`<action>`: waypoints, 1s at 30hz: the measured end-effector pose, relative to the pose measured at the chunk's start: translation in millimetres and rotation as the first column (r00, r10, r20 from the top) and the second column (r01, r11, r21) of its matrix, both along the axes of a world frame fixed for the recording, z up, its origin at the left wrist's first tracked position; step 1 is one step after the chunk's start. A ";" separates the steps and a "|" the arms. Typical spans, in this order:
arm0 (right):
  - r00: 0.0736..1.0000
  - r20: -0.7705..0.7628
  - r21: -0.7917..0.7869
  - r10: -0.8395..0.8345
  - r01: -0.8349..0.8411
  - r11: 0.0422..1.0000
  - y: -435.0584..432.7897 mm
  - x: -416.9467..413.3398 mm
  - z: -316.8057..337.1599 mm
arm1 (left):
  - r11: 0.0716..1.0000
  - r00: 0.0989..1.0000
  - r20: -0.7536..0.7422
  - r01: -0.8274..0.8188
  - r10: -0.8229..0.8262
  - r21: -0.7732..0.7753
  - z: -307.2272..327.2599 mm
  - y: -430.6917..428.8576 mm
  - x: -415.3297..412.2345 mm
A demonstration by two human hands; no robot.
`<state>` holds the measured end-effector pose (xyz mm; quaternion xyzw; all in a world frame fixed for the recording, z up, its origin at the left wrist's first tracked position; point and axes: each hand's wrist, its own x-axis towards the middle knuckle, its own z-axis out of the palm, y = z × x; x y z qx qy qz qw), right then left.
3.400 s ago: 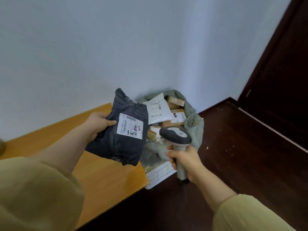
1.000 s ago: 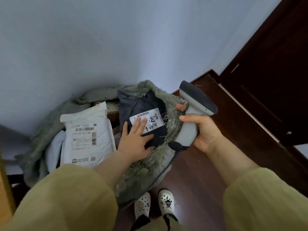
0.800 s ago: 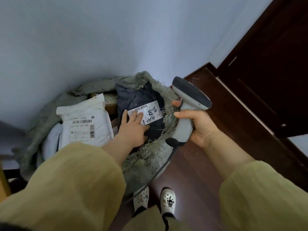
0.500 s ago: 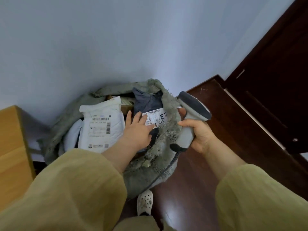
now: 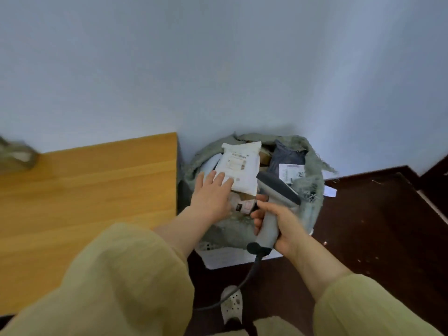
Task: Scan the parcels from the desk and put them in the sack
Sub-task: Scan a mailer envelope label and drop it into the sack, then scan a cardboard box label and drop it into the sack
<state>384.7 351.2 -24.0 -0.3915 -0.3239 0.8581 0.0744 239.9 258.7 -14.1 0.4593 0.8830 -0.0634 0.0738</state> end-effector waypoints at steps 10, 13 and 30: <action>0.889 -0.087 0.065 0.450 -0.445 0.893 -188.1 -87.4 61.4 | 0.772 0.793 0.133 -0.610 0.595 0.182 72.9 -245.5 -35.9; 0.848 -0.114 0.082 0.517 -0.511 0.856 -244.2 -118.0 78.0 | 0.672 0.712 0.155 -0.699 0.685 0.244 85.1 -316.5 -52.8; 0.846 -0.171 -0.052 0.505 -0.520 0.853 -488.9 -337.1 105.3 | 0.533 0.592 0.174 -0.795 0.787 0.289 102.4 -586.5 -236.3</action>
